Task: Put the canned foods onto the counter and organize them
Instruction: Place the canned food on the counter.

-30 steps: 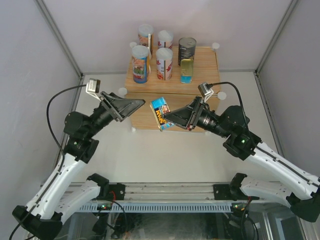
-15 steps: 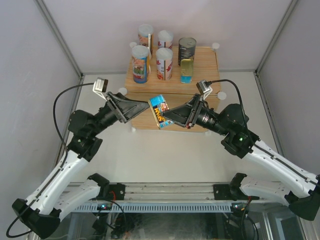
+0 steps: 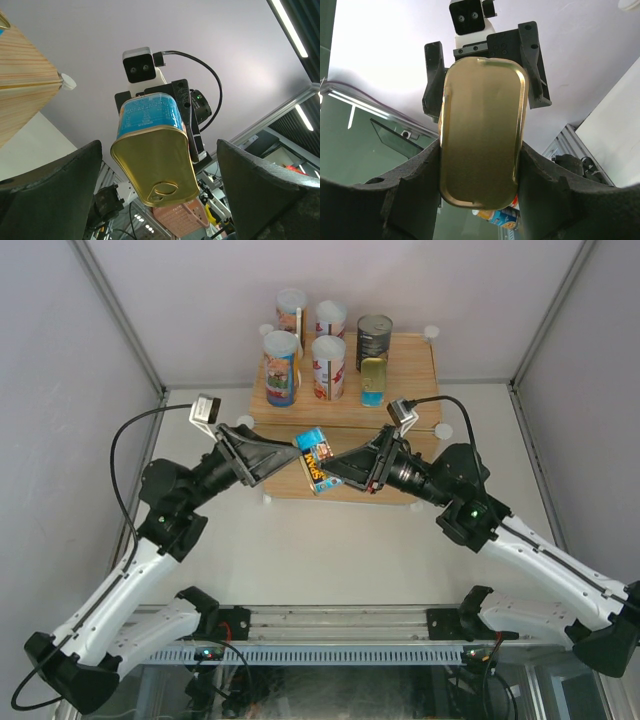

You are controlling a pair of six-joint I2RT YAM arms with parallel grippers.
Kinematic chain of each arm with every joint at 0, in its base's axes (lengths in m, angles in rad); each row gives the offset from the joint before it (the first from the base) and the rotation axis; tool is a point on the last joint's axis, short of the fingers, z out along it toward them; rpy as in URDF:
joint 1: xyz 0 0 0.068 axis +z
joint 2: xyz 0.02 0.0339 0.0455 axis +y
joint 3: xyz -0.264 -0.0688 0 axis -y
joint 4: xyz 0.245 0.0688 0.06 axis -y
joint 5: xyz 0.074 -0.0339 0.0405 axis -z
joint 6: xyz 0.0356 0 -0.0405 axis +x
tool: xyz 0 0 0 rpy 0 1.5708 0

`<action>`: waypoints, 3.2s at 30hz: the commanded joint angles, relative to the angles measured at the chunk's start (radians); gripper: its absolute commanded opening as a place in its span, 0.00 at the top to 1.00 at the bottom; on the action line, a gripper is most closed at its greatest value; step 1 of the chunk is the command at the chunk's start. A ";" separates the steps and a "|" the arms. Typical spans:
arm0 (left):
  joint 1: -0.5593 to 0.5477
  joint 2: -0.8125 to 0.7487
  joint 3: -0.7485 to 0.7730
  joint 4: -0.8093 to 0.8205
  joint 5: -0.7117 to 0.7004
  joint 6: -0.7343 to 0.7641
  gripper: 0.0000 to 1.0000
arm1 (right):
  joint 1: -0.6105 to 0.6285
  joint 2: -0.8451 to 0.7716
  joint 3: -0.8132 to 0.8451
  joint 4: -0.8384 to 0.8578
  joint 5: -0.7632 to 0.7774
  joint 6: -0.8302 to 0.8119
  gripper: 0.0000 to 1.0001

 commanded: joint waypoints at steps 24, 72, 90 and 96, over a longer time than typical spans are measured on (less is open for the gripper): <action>-0.047 0.058 0.102 0.062 0.025 -0.010 0.19 | -0.012 0.019 0.064 0.144 -0.025 0.016 1.00; -0.077 0.088 0.080 0.128 -0.118 -0.098 1.00 | -0.121 0.021 0.079 -0.002 -0.107 -0.063 0.55; -0.077 0.072 0.070 0.121 -0.185 -0.111 1.00 | -0.147 0.030 0.079 -0.001 -0.138 -0.049 0.34; -0.077 0.077 0.071 0.118 -0.194 -0.112 1.00 | -0.165 0.034 0.079 -0.017 -0.154 -0.058 0.29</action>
